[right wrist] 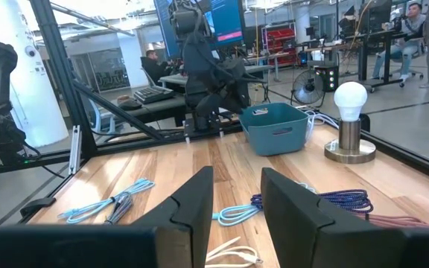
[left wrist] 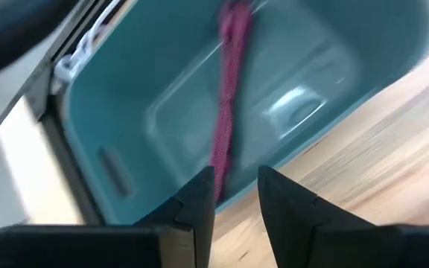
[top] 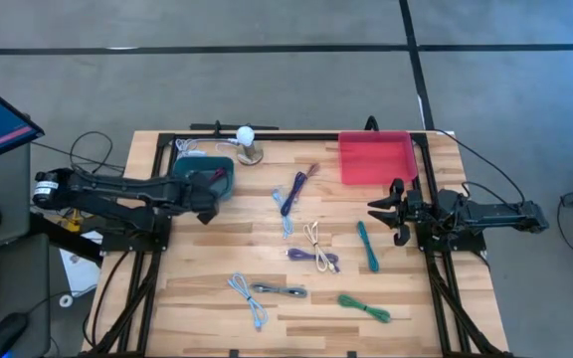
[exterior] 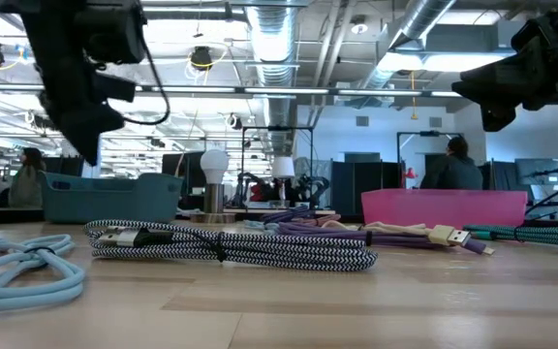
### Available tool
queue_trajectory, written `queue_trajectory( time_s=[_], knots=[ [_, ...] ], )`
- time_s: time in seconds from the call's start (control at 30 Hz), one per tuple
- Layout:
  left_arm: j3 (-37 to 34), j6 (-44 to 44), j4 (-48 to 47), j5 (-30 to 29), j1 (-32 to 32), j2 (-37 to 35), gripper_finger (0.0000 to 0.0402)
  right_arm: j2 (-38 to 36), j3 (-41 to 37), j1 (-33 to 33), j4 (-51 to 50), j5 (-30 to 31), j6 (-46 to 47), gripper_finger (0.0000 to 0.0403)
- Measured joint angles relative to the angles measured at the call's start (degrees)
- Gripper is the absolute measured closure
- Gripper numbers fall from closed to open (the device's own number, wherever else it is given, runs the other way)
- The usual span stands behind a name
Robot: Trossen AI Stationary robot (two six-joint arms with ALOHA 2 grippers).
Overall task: Pick & Place USB Port
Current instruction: Put the plain white charger cable into the pink bin
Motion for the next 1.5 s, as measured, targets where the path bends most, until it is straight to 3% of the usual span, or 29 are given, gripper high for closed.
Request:
queue_trajectory(
  time_s=[0.43,0.7,1.3,1.5],
  knots=[
    [0.0,22.0,35.6,0.1,0.0,0.0,0.0298,0.0,0.0,0.0,0.0,0.0,0.0,0.0295],
    [0.0,29.1,54.7,10.1,0.0,0.0,0.0298,0.0,0.0,0.0,0.0,0.0,0.0,0.0295],
    [0.0,29.3,58.5,10.9,0.0,0.0,0.0298,0.0,0.0,0.0,0.2,0.0,0.0,0.0295],
    [0.0,39.3,59.6,28.3,-1.4,-0.4,0.0298,0.0,0.0,0.0,0.2,0.0,0.0,0.0295]
  ],
)
